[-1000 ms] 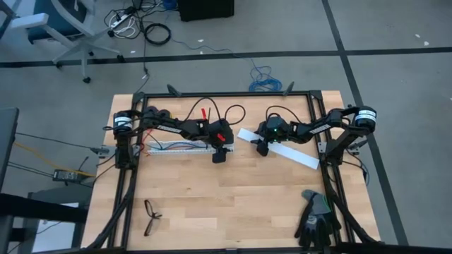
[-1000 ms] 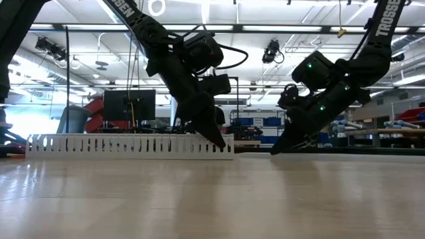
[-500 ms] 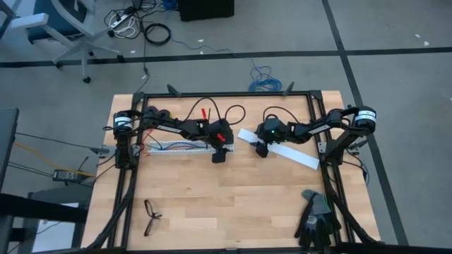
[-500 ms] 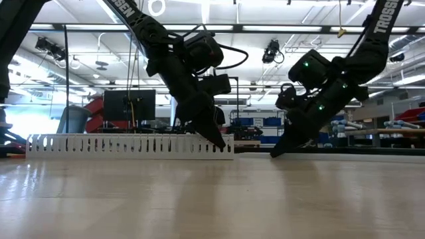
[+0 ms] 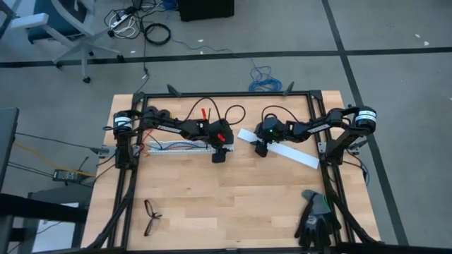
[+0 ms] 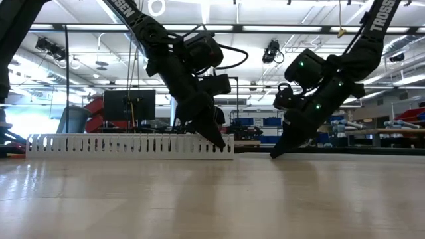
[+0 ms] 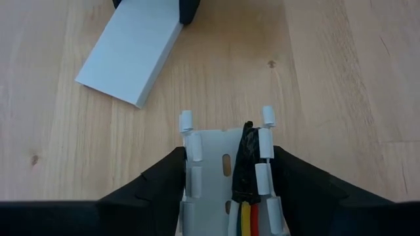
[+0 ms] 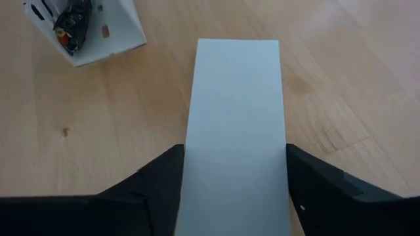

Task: Ziptie cables
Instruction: Close the white cable duct

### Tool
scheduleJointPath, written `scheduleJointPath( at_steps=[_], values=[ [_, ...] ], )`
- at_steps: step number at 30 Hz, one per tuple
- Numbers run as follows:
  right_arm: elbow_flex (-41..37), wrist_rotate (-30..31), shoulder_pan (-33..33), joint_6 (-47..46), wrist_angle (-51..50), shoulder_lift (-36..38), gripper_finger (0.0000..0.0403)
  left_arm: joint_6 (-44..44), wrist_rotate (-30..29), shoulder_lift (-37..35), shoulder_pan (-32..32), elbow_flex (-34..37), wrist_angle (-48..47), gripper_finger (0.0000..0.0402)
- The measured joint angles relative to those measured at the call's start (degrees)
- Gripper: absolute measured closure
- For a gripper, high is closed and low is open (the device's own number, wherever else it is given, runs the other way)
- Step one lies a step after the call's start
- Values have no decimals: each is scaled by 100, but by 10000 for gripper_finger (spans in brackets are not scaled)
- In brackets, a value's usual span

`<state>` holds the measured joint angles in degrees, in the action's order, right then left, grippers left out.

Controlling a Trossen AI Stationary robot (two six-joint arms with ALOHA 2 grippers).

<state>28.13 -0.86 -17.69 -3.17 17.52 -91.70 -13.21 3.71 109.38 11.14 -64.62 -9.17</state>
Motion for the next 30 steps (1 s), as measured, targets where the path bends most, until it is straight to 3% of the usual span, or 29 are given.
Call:
scheduleJointPath(
  at_steps=[30],
  values=[
    [-14,-147,4,84,368,-15,195,-148,2,-2,0,-2,-94,183]
  ],
)
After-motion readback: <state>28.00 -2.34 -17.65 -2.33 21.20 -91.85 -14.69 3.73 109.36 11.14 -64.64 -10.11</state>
